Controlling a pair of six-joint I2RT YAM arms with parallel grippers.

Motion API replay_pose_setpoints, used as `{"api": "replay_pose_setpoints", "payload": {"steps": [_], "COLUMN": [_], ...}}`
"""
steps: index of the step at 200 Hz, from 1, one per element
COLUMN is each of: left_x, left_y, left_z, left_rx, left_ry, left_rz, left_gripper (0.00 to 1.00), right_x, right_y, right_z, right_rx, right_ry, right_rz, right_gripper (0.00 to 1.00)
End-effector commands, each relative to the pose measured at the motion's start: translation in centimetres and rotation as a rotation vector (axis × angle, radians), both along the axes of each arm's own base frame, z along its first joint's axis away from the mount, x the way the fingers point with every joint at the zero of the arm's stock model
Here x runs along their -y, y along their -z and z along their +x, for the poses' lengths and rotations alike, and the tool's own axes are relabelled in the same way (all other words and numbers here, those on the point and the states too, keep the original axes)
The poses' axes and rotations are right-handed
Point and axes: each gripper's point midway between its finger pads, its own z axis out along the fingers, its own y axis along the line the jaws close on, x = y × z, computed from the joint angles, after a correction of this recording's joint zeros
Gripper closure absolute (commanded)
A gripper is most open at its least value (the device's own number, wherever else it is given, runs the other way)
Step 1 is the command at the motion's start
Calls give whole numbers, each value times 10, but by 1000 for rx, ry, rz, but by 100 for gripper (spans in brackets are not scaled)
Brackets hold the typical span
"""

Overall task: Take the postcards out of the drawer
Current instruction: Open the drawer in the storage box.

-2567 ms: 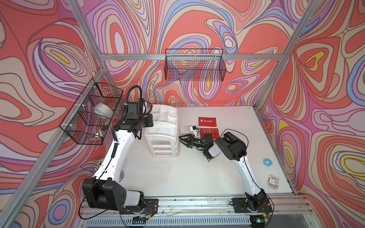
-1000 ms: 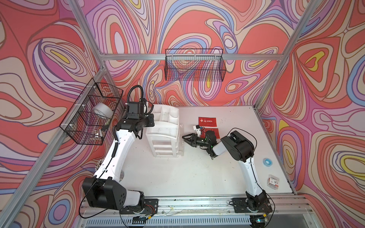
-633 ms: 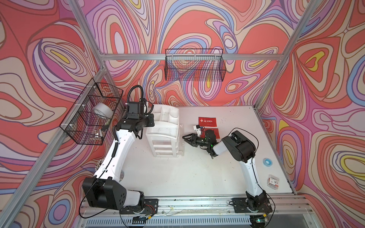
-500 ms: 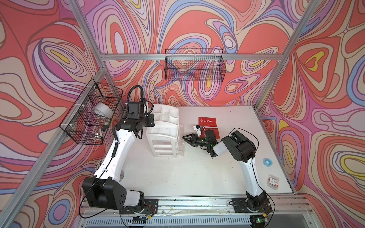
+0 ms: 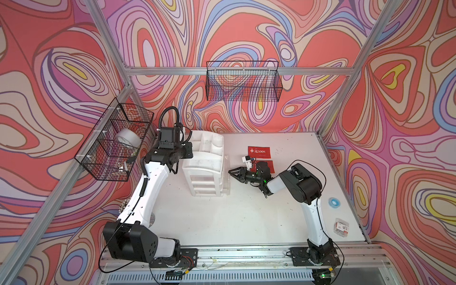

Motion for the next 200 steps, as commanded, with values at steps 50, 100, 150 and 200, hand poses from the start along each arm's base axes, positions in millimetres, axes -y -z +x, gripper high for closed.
{"api": "replay_pose_setpoints", "payload": {"steps": [50, 100, 150, 200], "left_x": [-12, -12, -12, -12], "left_y": [39, 39, 37, 39], "left_z": [-16, -15, -15, -16], "left_rx": [-158, -157, -151, -154], "left_ry": [-28, -29, -28, -31], "left_rz": [57, 56, 55, 50], "left_gripper": [100, 100, 100, 100], "right_x": [1, 8, 26, 13], "right_y": [-10, -11, -39, -67], "right_z": [-4, -3, 7, 18], "right_rx": [34, 51, 114, 172], "right_ry": [-3, 20, 113, 138], "right_rz": [-3, -130, -383, -692], "right_gripper": [59, 53, 54, 59]}}
